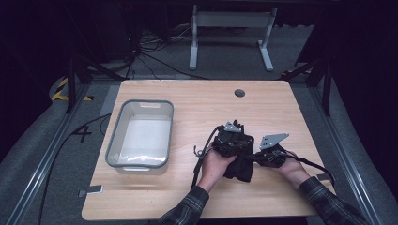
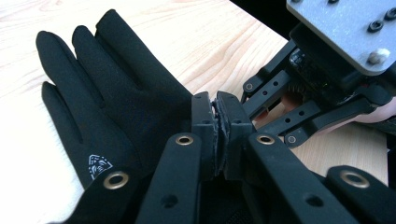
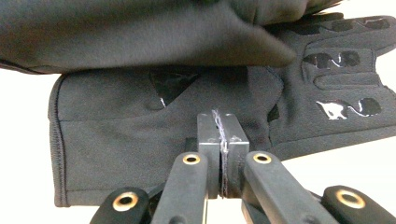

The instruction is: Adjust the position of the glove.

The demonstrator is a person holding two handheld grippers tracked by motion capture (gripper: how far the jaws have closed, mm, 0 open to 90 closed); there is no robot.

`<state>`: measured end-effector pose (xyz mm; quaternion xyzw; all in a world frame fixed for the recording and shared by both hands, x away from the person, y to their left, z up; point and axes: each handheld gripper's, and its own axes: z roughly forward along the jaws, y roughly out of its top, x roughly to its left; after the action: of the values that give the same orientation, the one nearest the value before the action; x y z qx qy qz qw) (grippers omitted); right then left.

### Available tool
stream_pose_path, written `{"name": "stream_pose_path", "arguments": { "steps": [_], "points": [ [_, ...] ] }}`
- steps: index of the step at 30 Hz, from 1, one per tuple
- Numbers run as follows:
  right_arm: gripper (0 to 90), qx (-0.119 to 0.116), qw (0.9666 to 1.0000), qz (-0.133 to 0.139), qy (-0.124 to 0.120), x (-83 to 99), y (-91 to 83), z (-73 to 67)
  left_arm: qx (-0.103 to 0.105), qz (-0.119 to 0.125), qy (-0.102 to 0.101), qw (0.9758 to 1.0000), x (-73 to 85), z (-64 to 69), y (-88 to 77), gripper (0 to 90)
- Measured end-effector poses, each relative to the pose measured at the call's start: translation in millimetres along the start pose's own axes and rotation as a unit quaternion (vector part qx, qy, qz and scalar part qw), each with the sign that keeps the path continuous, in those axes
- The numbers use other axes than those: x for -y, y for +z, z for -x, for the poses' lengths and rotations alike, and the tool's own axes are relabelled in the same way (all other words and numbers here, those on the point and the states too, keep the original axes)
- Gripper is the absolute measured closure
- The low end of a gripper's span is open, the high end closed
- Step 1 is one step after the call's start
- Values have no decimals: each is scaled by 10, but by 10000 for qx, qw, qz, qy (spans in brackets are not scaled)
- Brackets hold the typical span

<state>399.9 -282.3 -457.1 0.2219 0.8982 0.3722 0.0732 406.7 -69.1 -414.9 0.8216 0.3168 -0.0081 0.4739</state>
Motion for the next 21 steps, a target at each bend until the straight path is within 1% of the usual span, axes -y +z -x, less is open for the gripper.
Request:
{"name": "stream_pose_path", "arguments": {
  "steps": [1,3,6,8,9,12,13,15,18,21],
  "points": [
    [899,14,10000,-28,-10,-1,-14,3,33,0,-1,10000,2,0,4,856],
    [899,94,9999,-57,-23,0,-83,18,165,70,-2,9998,0,-5,-4,841],
    [899,222,9996,126,126,21,-265,76,249,127,47,9996,-12,4,-25,809],
    [898,273,9992,189,217,41,-369,113,247,142,114,9995,-17,15,-53,812],
    [899,315,9990,204,236,48,-425,128,247,137,150,9995,-16,17,-67,832],
    [898,333,9986,313,280,47,-527,140,148,41,295,9994,-1,21,-143,890],
    [899,306,9984,375,301,38,-556,135,74,-2,373,9993,11,14,-179,894],
    [898,236,9982,456,303,-1,-589,121,-20,-53,400,9992,37,-3,-223,895],
    [899,189,9985,476,215,-75,-578,91,-242,-187,470,9984,97,-46,-273,895],
    [899,113,9987,480,160,-160,-515,64,-380,-317,454,9977,173,-109,-320,895]
  ]
}}
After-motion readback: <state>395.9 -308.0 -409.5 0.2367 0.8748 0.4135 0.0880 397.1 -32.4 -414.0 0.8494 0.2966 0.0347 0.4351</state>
